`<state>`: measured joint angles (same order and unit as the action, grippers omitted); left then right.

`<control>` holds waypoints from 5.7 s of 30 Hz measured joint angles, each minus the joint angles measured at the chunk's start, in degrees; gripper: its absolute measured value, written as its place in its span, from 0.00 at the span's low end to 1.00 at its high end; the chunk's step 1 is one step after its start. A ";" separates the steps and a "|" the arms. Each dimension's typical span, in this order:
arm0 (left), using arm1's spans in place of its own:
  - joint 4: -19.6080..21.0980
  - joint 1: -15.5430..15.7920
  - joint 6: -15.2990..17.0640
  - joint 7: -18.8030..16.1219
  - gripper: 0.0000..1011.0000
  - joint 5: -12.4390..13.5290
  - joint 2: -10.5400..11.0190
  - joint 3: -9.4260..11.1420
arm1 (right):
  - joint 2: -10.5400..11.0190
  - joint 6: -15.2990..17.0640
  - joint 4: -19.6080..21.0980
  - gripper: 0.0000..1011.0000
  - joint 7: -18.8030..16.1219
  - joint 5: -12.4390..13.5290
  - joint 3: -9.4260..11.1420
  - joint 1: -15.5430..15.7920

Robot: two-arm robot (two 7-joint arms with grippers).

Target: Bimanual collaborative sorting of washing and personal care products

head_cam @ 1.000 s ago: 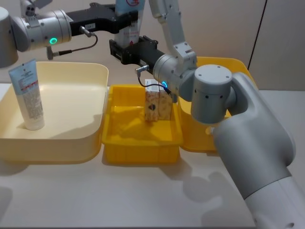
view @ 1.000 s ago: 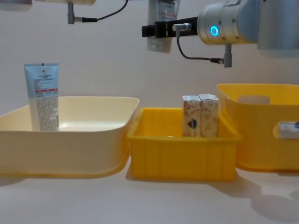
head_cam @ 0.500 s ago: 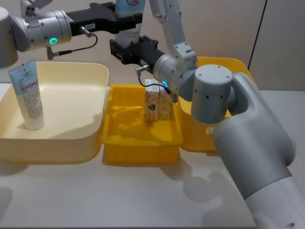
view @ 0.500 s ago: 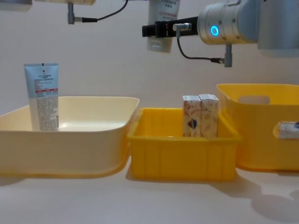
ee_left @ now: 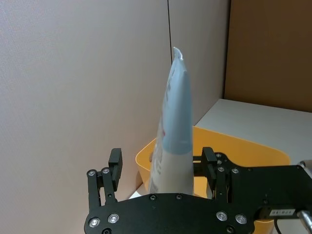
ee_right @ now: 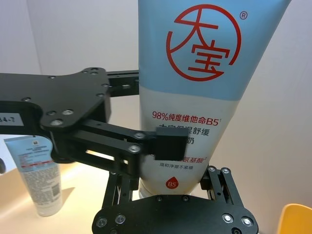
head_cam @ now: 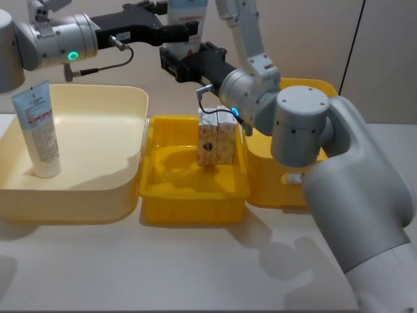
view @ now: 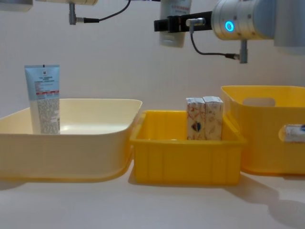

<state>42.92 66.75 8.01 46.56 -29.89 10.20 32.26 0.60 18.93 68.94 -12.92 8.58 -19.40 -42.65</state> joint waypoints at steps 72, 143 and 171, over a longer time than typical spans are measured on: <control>0.00 0.00 -0.01 0.00 0.99 0.00 0.00 0.00 | 11.09 13.19 12.02 0.99 11.44 -7.37 11.28 6.51; 0.00 0.00 -0.01 0.00 0.99 0.00 0.00 0.00 | 18.18 8.26 33.02 0.99 5.87 -0.45 31.45 28.95; 1.47 -1.56 -0.16 -1.34 0.99 0.40 0.37 -0.17 | 21.68 10.09 34.64 0.99 6.67 0.10 42.89 36.09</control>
<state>44.39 65.20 7.85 45.22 -29.49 10.57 32.09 22.28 29.02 103.59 -6.25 8.68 23.49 -6.56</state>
